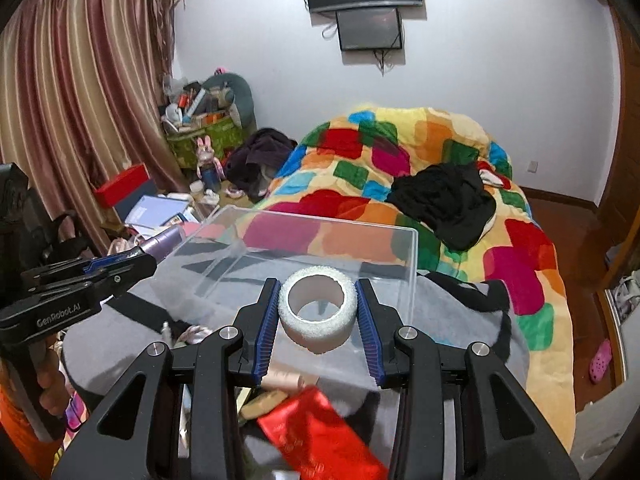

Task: Organize objects
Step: 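Carry the marker and tape roll over the clear box and release both inside, then grasp the white pen with the left tool while the right tool grasps the toothpaste tube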

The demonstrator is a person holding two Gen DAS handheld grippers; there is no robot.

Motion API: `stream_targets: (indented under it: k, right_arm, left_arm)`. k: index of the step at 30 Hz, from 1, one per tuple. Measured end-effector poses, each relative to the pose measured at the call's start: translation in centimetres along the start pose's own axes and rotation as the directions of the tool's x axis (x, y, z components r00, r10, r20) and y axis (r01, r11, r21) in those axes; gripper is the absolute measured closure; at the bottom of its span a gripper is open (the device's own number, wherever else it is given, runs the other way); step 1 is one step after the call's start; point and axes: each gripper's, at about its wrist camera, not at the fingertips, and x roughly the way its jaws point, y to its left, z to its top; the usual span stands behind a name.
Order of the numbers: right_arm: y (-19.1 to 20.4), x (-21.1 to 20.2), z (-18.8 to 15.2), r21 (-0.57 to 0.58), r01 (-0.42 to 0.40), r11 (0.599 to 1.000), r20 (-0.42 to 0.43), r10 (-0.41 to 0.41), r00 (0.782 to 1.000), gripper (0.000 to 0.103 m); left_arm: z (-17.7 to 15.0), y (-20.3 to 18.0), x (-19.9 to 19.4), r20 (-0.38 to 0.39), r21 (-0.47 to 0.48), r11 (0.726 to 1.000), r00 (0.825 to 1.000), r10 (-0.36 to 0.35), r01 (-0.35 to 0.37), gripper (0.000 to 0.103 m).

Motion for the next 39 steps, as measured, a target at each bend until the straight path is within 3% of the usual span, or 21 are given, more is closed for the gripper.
stream_targets:
  k: [6, 14, 19, 24, 32, 34, 39]
  right_arm:
    - [-0.5, 4.2, 0.8, -0.001, 0.006, 1.0, -0.109, -0.006, 0.994, 0.069]
    - [-0.3, 7.6, 0.9, -0.021, -0.003, 1.0, -0.213, -0.001, 0.977, 0.068]
    - [-0.6, 7.3, 0.7, 0.008, -0.021, 1.0, -0.215, 0.022, 0.976, 0.066]
    - [-0.1, 5.9, 0.6, -0.012, -0.018, 1.0, -0.187, 0.015, 0.982, 0.054]
    - [0.4, 2.2, 0.1, -0.031, -0.019, 0.999, -0.108, 0.015, 0.994, 0.043]
    - [0.5, 1.4, -0.1, -0.034, -0.02, 0.999, -0.094, 0.017, 0.995, 0.04]
    - [0.3, -0.8, -1.6, -0.044, 0.003, 0.999, -0.067, -0.006, 0.998, 0.035]
  left_arm:
    - [1.2, -0.2, 4.1, -0.11, 0.006, 1.0, 0.994, -0.017, 0.017, 0.078]
    - [1.6, -0.8, 6.7, -0.178, 0.037, 0.999, 0.984, -0.004, 0.011, 0.078]
    - [1.4, -1.2, 6.2, -0.171, 0.06, 0.998, 0.985, -0.001, 0.011, 0.078]
    - [1.2, -1.5, 5.0, -0.16, 0.063, 0.998, 0.987, -0.016, 0.026, 0.077]
    - [0.4, -1.7, 1.8, -0.112, 0.071, 0.997, 0.994, -0.017, 0.025, 0.054]
    - [0.0, -1.8, 1.1, -0.099, 0.073, 0.997, 0.995, -0.005, 0.012, 0.044]
    - [-2.1, -2.2, 0.1, -0.091, 0.087, 0.996, 0.995, 0.026, -0.018, 0.032]
